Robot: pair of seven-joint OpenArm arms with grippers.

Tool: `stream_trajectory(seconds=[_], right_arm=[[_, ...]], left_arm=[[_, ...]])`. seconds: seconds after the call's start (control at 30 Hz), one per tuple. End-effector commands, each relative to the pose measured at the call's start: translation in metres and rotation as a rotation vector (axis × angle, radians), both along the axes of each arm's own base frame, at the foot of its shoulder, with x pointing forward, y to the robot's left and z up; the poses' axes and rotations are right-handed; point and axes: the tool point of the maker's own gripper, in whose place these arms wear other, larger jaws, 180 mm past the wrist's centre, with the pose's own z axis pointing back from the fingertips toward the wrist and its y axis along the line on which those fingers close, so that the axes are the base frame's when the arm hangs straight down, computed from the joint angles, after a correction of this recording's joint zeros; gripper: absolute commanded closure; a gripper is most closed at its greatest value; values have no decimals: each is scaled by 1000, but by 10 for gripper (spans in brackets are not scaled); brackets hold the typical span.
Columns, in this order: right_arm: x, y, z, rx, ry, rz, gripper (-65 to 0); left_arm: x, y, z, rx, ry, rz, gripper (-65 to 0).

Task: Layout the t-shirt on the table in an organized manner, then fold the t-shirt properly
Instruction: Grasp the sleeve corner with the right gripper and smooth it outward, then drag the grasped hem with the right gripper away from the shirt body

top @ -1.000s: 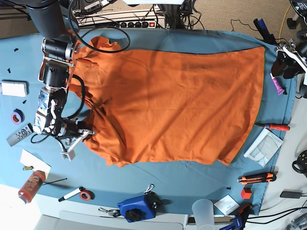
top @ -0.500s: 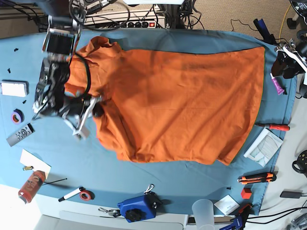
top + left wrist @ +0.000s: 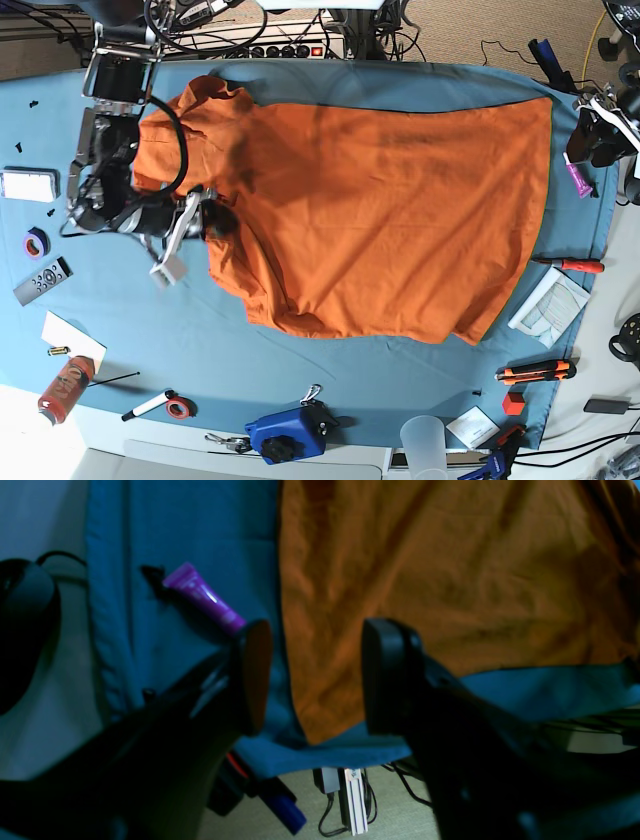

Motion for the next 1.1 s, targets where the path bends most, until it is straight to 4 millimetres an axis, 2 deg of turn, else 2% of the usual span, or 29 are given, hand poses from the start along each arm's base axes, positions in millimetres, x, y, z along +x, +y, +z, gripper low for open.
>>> stream_trajectory(seconds=[0.0,0.1,0.17,0.27,0.33,0.43,0.63,0.8,0.9,0.93,1.0,1.03,1.07], right_arm=[[16,-3,31,14,-102,3,-217],[27,-8,56,-26,-191,-10,-217],[37,-16,66,-71,-241,-36,-217],[68,-39,80,-146,-340,-179,-216],[84,-59,79,-205,-338,-299,-216],[98,-70,67,-219,-284,-354,-216],[114,-57,18,-118,-99,-355,-216],[105,-39,-24,-100,43,-313,-216],[102,-29,-35,-117,62,-277,-209],[100,-25,-37,-130,68,-258,-176],[97,-19,-41,-156,79,-226,-44],[96,-18,-43,-174,81,-215,0],[97,-19,-44,-196,77,-209,0]], left_arm=[[5,1,11,10,-38,-9,-301],[5,1,11,10,-38,-9,-301],[5,1,11,10,-39,-9,-301],[5,1,11,9,-39,-9,-301],[5,1,11,10,-38,-9,-301],[5,1,11,9,-39,-9,-301],[5,1,11,10,-38,-9,-301],[5,1,11,9,-39,-9,-301],[6,1,12,9,-46,-8,-301],[6,1,12,8,-46,-7,-301],[6,1,12,8,-46,-7,-301],[6,1,12,8,-47,-7,-301],[6,1,12,8,-46,-7,-301]])
